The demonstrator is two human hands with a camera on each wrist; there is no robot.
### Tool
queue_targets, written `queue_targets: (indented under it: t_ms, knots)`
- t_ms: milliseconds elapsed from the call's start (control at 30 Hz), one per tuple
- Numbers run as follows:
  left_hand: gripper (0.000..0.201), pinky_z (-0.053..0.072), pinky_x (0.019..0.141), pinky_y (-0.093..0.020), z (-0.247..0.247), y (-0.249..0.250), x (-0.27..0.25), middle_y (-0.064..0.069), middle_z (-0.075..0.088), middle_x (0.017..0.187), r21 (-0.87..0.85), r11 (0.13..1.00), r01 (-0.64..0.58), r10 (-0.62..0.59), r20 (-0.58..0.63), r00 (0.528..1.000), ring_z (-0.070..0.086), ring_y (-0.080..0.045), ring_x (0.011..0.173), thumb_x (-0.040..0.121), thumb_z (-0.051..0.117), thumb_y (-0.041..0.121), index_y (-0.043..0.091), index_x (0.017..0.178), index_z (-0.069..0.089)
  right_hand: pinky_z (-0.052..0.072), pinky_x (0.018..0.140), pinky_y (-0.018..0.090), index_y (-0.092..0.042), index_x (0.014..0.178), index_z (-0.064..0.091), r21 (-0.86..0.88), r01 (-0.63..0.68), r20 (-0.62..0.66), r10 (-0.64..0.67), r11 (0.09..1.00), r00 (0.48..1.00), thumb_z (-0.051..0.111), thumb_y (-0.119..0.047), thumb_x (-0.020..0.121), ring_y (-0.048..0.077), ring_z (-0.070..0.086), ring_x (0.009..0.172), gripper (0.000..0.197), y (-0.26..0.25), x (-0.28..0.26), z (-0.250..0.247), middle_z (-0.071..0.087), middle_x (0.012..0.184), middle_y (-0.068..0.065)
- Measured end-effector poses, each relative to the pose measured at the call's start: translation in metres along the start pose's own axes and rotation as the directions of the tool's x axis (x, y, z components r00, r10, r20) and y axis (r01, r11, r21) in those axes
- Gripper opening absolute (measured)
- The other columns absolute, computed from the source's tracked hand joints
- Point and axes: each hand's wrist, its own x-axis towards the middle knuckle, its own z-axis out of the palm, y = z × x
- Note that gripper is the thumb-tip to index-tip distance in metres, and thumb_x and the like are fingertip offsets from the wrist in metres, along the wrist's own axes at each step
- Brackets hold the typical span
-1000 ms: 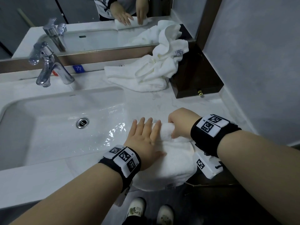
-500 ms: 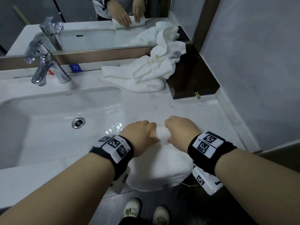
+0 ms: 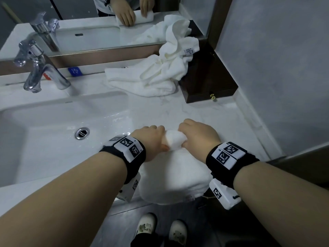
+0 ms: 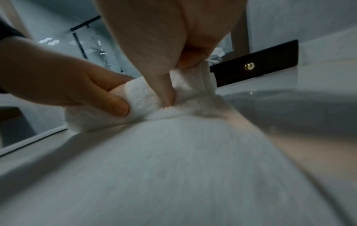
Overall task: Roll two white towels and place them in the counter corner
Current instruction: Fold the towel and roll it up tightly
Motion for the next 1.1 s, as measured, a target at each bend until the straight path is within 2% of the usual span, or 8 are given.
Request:
queue_targets:
  t_ms: [200, 300, 400, 500, 767, 833, 933, 1100]
  knots:
    - [0.042, 0.042, 0.081, -0.038, 0.0, -0.009, 0.015, -0.004, 0.053, 0.118, 0.032, 0.997, 0.071, -0.066, -0.149, 0.987, 0.053, -0.027, 0.108, 0.094, 0.051, 0.05, 0.017, 0.118, 0.043, 0.031, 0.11, 0.035, -0.025, 0.137, 0.043, 0.147, 0.004, -0.143, 0.017, 0.989, 0.99, 0.072, -0.025, 0.079, 0.023, 0.029, 0.127, 0.066, -0.004, -0.02, 0.017, 0.027, 0.146, 0.0]
    - [0.037, 0.039, 0.079, -0.038, 0.0, -0.017, 0.023, -0.005, 0.052, 0.115, 0.007, 0.991, 0.131, -0.126, -0.232, 0.965, 0.051, -0.028, 0.106, 0.095, 0.052, 0.047, 0.017, 0.114, 0.043, 0.015, 0.118, 0.036, -0.029, 0.148, 0.027, 0.126, 0.037, -0.016, -0.036, 0.991, 0.999, 0.062, -0.038, 0.088, 0.023, 0.01, 0.143, 0.07, -0.002, -0.036, 0.032, 0.006, 0.159, -0.004]
    - [0.035, 0.036, 0.075, -0.036, 0.0, -0.025, 0.029, -0.005, 0.052, 0.113, -0.008, 0.985, 0.173, -0.169, -0.278, 0.946, 0.051, -0.029, 0.102, 0.095, 0.051, 0.045, 0.017, 0.114, 0.043, -0.008, 0.12, 0.032, -0.025, 0.154, -0.001, 0.036, 0.096, 0.191, -0.101, 0.995, 0.976, 0.033, -0.049, 0.099, 0.013, -0.018, 0.147, 0.069, 0.011, -0.044, 0.049, -0.02, 0.159, -0.009]
    - [0.035, 0.034, 0.072, -0.036, 0.001, -0.026, 0.035, -0.005, 0.053, 0.11, 0.019, 0.982, 0.189, -0.173, -0.325, 0.93, 0.051, -0.028, 0.098, 0.094, 0.051, 0.045, 0.016, 0.112, 0.044, -0.013, 0.119, 0.039, -0.029, 0.15, -0.018, -0.023, 0.105, 0.252, -0.096, 0.994, 0.963, 0.014, -0.056, 0.097, 0.01, -0.035, 0.139, 0.068, 0.02, -0.046, 0.058, -0.035, 0.153, -0.012]
    - [0.04, 0.031, 0.072, -0.035, 0.009, -0.012, 0.039, -0.006, 0.051, 0.113, 0.073, 0.964, 0.254, -0.203, -0.412, 0.888, 0.05, -0.029, 0.1, 0.093, 0.051, 0.041, 0.016, 0.121, 0.039, -0.013, 0.117, 0.05, -0.027, 0.147, -0.025, -0.118, 0.101, 0.244, -0.07, 0.988, 0.967, -0.005, -0.063, 0.089, 0.017, -0.038, 0.139, 0.071, 0.016, -0.042, 0.064, -0.039, 0.152, -0.005]
    - [0.055, 0.035, 0.078, -0.035, 0.013, -0.013, 0.037, -0.007, 0.049, 0.122, 0.077, 0.973, 0.217, -0.169, -0.404, 0.899, 0.05, -0.029, 0.107, 0.094, 0.049, 0.041, 0.016, 0.139, 0.029, -0.011, 0.117, 0.051, -0.025, 0.148, -0.023, -0.126, 0.102, 0.234, -0.07, 0.987, 0.97, -0.005, -0.063, 0.089, 0.019, -0.035, 0.141, 0.072, 0.015, -0.043, 0.064, -0.037, 0.152, -0.004]
    - [0.08, 0.028, 0.112, -0.039, 0.018, -0.017, 0.033, -0.007, 0.028, 0.155, 0.073, 0.985, 0.157, -0.121, -0.359, 0.926, 0.034, -0.028, 0.137, 0.097, 0.042, 0.042, 0.022, 0.155, -0.008, -0.01, 0.117, 0.052, -0.024, 0.149, -0.021, -0.129, 0.106, 0.225, -0.075, 0.986, 0.971, -0.005, -0.063, 0.09, 0.02, -0.032, 0.142, 0.072, 0.015, -0.042, 0.063, -0.037, 0.152, -0.003]
    - [0.082, -0.01, 0.121, -0.048, 0.024, -0.015, 0.022, -0.004, -0.027, 0.161, 0.099, 0.992, 0.079, -0.054, -0.228, 0.972, -0.018, -0.023, 0.15, 0.094, 0.014, 0.064, 0.033, 0.129, -0.053, -0.01, 0.117, 0.053, -0.023, 0.15, -0.02, -0.142, 0.105, 0.212, -0.074, 0.984, 0.975, -0.004, -0.062, 0.091, 0.021, -0.032, 0.142, 0.072, 0.014, -0.044, 0.062, -0.036, 0.153, -0.002]
